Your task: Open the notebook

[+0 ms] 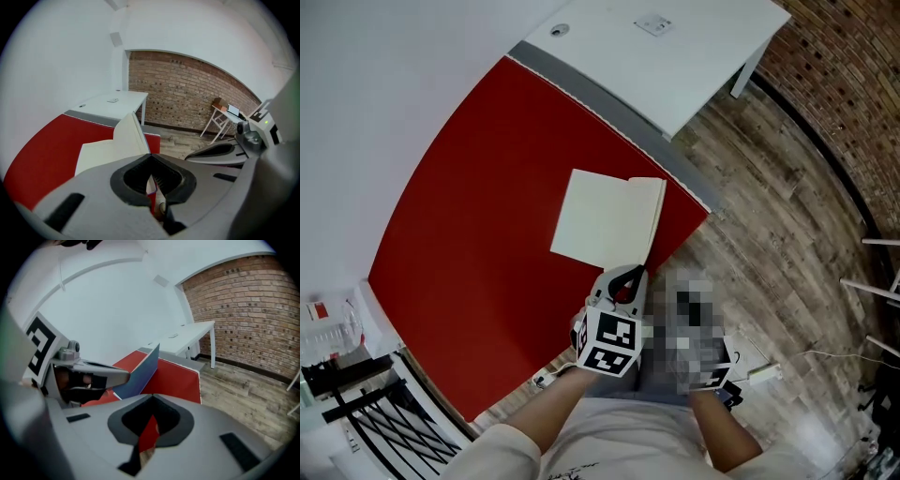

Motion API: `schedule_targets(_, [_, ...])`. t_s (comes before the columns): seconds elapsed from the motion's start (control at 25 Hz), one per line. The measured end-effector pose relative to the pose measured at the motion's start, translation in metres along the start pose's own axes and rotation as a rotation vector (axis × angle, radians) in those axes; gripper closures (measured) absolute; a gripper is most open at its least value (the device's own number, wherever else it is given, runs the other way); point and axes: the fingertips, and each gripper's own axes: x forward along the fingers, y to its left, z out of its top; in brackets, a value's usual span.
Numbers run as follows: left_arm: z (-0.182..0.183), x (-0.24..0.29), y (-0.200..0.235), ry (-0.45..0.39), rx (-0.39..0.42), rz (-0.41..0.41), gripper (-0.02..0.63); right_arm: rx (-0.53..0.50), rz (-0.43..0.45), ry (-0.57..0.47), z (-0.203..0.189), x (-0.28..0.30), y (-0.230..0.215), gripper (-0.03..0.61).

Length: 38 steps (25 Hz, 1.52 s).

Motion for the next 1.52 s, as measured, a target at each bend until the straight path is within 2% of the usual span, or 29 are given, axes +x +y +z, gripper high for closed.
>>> schedule_targets(0.12, [-0.013, 0.019, -0.02, 0.048, 0.015, -0.025, 0.603, 0.017, -0.029, -0.008, -0.003, -0.008, -0.017, 0.571])
schedule_targets(0.24, [-0.034, 0.037, -0.027, 0.1, 0.071, -0.005, 0.603, 0.03, -0.046, -0.006, -0.01, -0.014, -0.027, 0.571])
schedule_targets(0.44, [-0.077, 0.064, -0.015, 0.2, 0.14, 0.078, 0.602, 0.044, -0.05, 0.012, -0.025, -0.019, -0.032, 0.572])
schedule_targets(0.6, [-0.101, 0.078, -0.01, 0.258, 0.168, 0.086, 0.601, 0.048, -0.043, 0.024, -0.036, -0.018, -0.03, 0.571])
schedule_targets(0.72, [-0.108, 0.083, -0.011, 0.287, 0.161, 0.072, 0.6, 0.048, -0.039, 0.026, -0.038, -0.018, -0.029, 0.571])
schedule_targets(0.92, [-0.11, 0.082, -0.014, 0.286, 0.157, 0.055, 0.597, 0.049, -0.038, 0.025, -0.038, -0.017, -0.028, 0.572])
schedule_targets(1.08, [-0.111, 0.082, -0.018, 0.278, 0.129, 0.009, 0.584, 0.048, -0.035, 0.027, -0.039, -0.015, -0.026, 0.572])
schedule_targets(1.24, [-0.108, 0.084, -0.023, 0.279, 0.092, -0.04, 0.541, 0.045, -0.033, 0.032, -0.037, -0.012, -0.026, 0.572])
schedule_targets(1.52, [-0.102, 0.076, -0.022, 0.22, 0.043, -0.023, 0.544, 0.02, -0.029, 0.026, -0.029, -0.013, -0.022, 0.571])
